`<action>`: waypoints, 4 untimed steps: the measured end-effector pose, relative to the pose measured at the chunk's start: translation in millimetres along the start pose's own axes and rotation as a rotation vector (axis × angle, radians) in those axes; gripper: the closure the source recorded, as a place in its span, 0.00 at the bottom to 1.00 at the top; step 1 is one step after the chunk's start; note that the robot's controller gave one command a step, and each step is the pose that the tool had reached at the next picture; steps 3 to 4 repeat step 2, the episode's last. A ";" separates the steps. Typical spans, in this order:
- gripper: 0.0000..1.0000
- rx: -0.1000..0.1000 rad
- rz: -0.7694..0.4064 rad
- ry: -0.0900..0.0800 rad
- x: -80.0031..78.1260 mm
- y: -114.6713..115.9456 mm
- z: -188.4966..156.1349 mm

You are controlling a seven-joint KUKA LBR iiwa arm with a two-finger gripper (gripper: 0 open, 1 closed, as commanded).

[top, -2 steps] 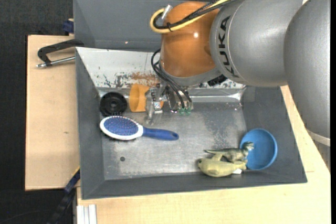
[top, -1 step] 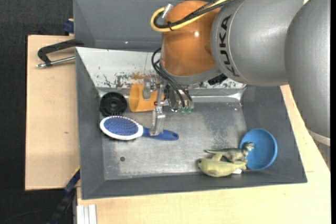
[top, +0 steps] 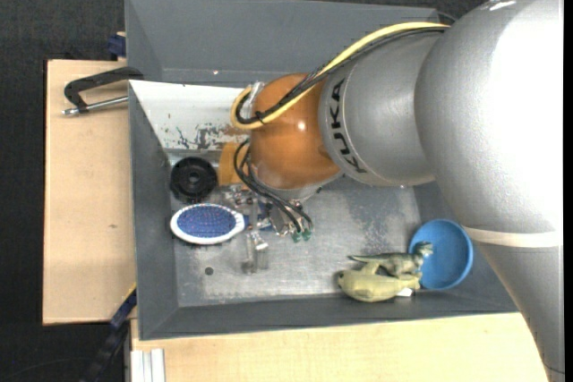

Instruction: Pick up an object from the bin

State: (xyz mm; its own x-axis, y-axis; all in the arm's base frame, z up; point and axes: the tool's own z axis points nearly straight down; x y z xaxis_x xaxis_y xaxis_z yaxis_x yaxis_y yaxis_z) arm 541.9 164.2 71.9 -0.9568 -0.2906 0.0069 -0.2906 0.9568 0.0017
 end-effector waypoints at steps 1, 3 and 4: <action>1.00 0.001 0.003 -0.007 -2.0 -1.1 -2.6; 1.00 0.000 -0.070 -0.022 6.7 46.3 -207.8; 1.00 0.000 -0.070 -0.022 6.7 46.3 -207.8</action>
Offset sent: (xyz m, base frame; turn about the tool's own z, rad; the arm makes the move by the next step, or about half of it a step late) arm 0.0000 0.0000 0.0000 0.0000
